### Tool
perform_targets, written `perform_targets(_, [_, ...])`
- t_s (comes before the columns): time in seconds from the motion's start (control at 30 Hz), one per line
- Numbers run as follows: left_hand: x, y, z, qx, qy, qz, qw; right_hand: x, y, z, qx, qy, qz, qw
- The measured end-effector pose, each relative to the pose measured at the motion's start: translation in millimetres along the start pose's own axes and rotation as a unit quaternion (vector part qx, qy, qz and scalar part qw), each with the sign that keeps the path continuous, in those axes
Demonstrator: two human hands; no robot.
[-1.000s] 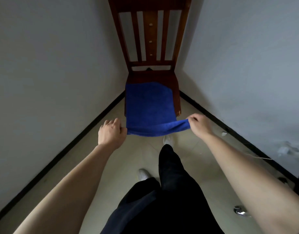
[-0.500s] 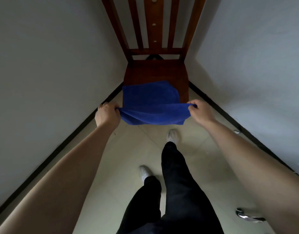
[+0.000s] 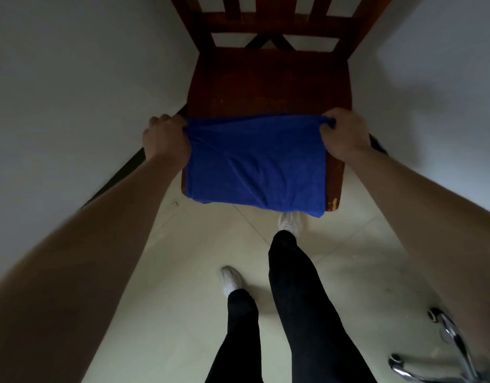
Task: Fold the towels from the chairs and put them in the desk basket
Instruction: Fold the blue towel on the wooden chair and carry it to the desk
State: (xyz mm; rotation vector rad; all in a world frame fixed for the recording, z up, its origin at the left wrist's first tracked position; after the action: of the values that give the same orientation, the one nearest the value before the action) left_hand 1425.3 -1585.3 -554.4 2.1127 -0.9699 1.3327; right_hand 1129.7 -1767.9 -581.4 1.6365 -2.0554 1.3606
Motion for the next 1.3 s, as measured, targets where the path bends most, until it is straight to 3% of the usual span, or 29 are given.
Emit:
perform_targets(0.17, [-33, 5, 26, -0.035, -0.078, 0.076, 0.993, -16, 2, 29, 0.056, -0.057, -0.113, 0.99])
perform_targets(0.33, [-39, 12, 17, -0.081, -0.033, 0.002, 0.996, -20, -7, 24, 0.143, -0.077, -0.118, 0.98])
perform_targets(0.4, [-38, 12, 10, -0.07, -0.031, 0.005, 0.997, -24, -6, 19, 0.143, -0.121, -0.118, 0.975])
perform_targets(0.53, [-43, 7, 10, -0.054, -0.133, 0.158, 0.977, -30, 0, 21, 0.08, -0.219, -0.226, 0.946])
perform_targets(0.63, [-43, 1, 19, -0.047, -0.13, 0.196, 0.971, -26, 6, 28, 0.067, -0.166, -0.214, 0.96])
perform_targets(0.77, [-43, 2, 29, -0.094, -0.048, 0.185, 0.977, -24, 5, 40, 0.14, -0.083, -0.238, 0.958])
perform_targets(0.97, [-54, 7, 36, -0.173, -0.048, 0.101, 0.978, -40, -17, 46, 0.276, -0.14, -0.245, 0.919])
perform_targets(1.3, [-35, 3, 24, -0.155, -0.055, 0.056, 0.985, -14, -16, 36, 0.258, -0.15, -0.242, 0.923])
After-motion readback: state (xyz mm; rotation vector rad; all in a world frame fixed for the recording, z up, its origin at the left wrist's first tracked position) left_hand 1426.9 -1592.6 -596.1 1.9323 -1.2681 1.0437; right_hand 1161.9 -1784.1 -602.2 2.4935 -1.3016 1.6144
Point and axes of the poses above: each hand's wrist, its own z-axis towards the middle knuckle, its own x-axis out of the back of the hand, y = z × x, the point moved 4 cm from there along z, towards the middle knuckle, and after that the axes turned 4 degrees about -y, right-handed, at the moved point
